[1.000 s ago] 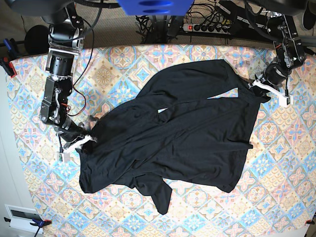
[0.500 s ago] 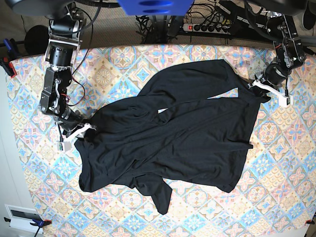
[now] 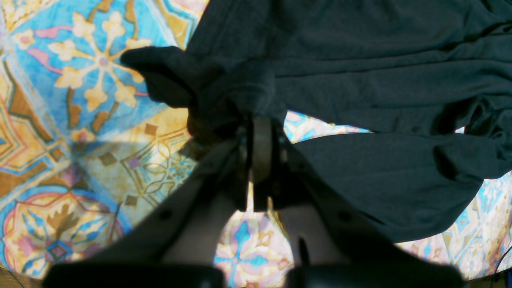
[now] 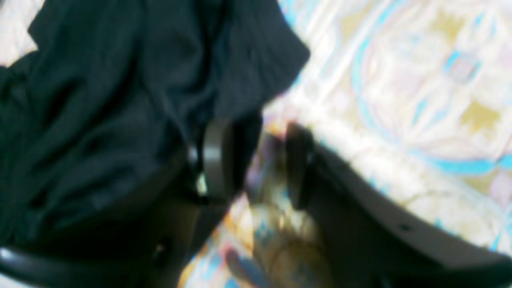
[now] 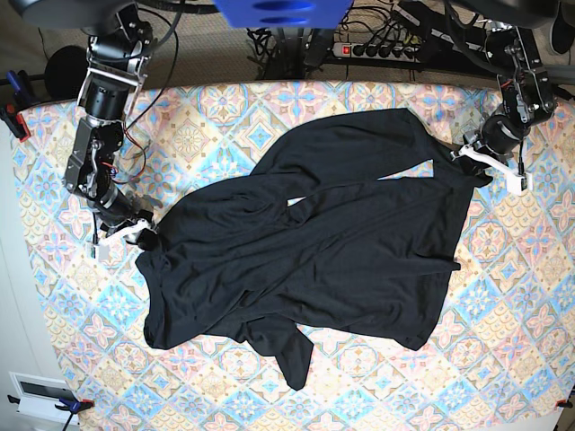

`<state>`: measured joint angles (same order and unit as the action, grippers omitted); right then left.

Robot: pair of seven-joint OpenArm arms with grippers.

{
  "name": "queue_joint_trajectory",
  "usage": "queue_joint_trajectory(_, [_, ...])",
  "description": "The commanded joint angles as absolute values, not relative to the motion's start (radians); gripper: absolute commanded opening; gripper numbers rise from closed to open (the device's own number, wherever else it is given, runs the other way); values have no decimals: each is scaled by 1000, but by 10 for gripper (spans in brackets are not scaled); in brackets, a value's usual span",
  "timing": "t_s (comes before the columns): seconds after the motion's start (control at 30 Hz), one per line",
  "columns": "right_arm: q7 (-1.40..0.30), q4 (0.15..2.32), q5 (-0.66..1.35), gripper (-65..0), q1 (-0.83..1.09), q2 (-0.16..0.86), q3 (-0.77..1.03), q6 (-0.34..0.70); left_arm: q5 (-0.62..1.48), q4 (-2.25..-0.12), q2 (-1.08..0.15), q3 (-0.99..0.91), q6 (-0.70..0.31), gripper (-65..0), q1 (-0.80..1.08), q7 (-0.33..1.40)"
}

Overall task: Layout the t-shirt on the table in an organized manner, then fold the t-shirt properly
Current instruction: 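Drag the shirt side with the right gripper along the table, then pull the shirt with both grippers apart to stretch it wide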

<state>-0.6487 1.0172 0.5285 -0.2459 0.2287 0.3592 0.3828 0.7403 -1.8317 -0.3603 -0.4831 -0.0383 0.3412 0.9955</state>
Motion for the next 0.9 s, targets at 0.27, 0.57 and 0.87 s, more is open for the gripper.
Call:
queue_joint_trajectory(0.27, [-631,931,522,-348,-340,237,352,380,751,-1848,-375,-493,-44,-650,337,980])
queue_joint_trajectory(0.57, [-631,921,522,-357,-392,236,351,380,751,-1848,-375,-493,-44,-650,343,978])
queue_joint_trajectory(0.87, [-611,837,521,-558,-429,234,351,380,751,-1848,-378,-493,-44,-650,343,978])
